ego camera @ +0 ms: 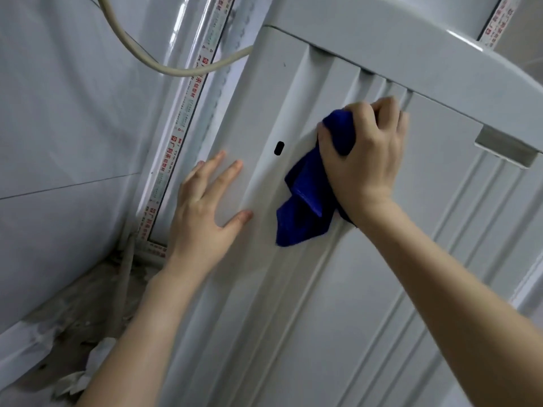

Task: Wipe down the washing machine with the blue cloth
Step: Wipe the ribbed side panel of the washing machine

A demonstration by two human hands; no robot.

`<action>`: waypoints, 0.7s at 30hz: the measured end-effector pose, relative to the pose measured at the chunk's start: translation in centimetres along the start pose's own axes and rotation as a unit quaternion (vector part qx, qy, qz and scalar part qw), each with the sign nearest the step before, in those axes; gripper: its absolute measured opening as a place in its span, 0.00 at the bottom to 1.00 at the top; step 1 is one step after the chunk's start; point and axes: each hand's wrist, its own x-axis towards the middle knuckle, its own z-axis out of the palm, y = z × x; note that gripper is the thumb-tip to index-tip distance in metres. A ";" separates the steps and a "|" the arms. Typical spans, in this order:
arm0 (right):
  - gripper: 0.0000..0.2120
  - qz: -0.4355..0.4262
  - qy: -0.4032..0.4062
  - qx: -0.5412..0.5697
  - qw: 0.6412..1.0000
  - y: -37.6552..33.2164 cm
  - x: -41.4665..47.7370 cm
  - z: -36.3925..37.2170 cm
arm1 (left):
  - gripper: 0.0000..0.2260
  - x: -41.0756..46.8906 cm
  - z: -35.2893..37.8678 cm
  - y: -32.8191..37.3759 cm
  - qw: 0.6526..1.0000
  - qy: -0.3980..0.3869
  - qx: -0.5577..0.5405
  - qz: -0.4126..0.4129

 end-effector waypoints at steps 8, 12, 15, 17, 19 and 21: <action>0.11 0.068 0.027 0.023 0.997 -2.2 -8.2 0.2 | 0.33 0.1 -0.1 0.1 1.000 0.008 -0.005 0.000; 0.09 -0.027 -0.041 0.024 0.998 -3.0 -14.6 -2.1 | 0.27 0.1 -0.2 1.3 0.999 0.032 -0.005 0.009; 0.09 -0.028 -0.100 0.034 0.994 -1.4 -18.7 -5.2 | 0.24 0.1 0.3 2.8 0.997 0.065 -0.002 0.044; 0.10 0.019 -0.095 0.026 0.995 1.1 -17.8 -7.0 | 0.23 0.1 1.2 4.2 0.995 0.068 -0.014 0.066; 0.12 0.037 -0.069 0.007 0.997 3.4 -14.1 -7.7 | 0.23 0.1 2.2 5.5 0.994 0.056 -0.023 0.087; 0.13 0.065 -0.016 0.004 0.998 5.4 -8.6 -7.3 | 0.23 -0.2 3.4 6.7 0.993 0.042 -0.022 0.109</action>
